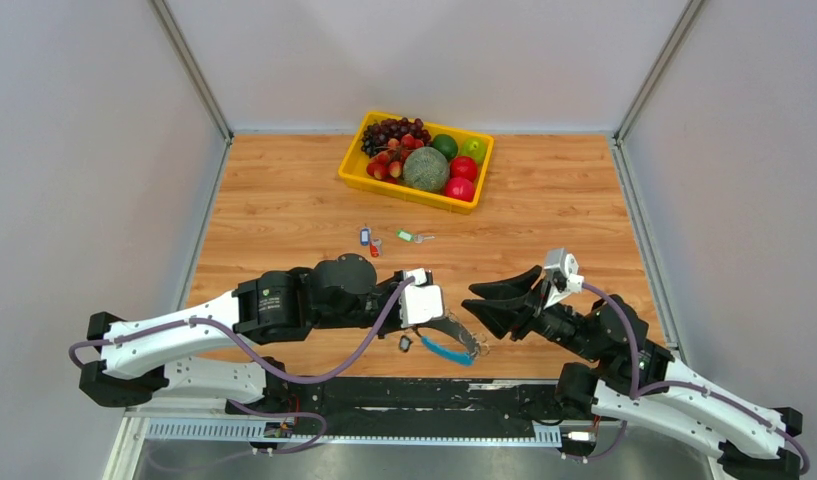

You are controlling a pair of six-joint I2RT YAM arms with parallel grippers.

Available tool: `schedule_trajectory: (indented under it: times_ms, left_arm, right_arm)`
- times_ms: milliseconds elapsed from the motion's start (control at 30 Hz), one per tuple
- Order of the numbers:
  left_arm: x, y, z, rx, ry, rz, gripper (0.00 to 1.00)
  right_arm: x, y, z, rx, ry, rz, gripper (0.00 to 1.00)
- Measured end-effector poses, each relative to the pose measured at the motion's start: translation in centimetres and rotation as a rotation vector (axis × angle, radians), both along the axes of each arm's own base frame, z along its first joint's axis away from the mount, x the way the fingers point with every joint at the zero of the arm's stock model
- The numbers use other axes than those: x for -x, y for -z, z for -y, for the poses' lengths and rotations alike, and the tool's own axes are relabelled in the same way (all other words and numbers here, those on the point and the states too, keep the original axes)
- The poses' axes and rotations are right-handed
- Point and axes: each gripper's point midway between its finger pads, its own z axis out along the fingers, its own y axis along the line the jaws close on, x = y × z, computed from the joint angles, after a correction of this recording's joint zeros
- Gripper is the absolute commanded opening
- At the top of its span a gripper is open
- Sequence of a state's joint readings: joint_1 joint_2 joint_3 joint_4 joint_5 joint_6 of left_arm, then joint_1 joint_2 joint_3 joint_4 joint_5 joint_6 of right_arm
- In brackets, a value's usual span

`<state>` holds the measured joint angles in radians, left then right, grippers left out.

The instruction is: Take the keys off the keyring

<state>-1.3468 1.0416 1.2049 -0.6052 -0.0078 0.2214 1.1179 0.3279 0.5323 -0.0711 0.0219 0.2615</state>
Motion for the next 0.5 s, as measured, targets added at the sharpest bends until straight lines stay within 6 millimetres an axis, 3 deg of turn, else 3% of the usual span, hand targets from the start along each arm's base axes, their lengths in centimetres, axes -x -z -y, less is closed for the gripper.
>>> schedule_trajectory:
  times_ms: [233, 500]
  left_arm:
    - [0.6, 0.0, 0.2, 0.001, 0.043, 0.001, 0.00]
    - [0.7, 0.0, 0.2, 0.000, 0.056, 0.004, 0.00]
  right_arm:
    - [-0.1, -0.6, -1.4, 0.062, -0.034, 0.046, 0.38]
    - [0.6, 0.8, -3.6, 0.146, -0.129, 0.050, 0.38]
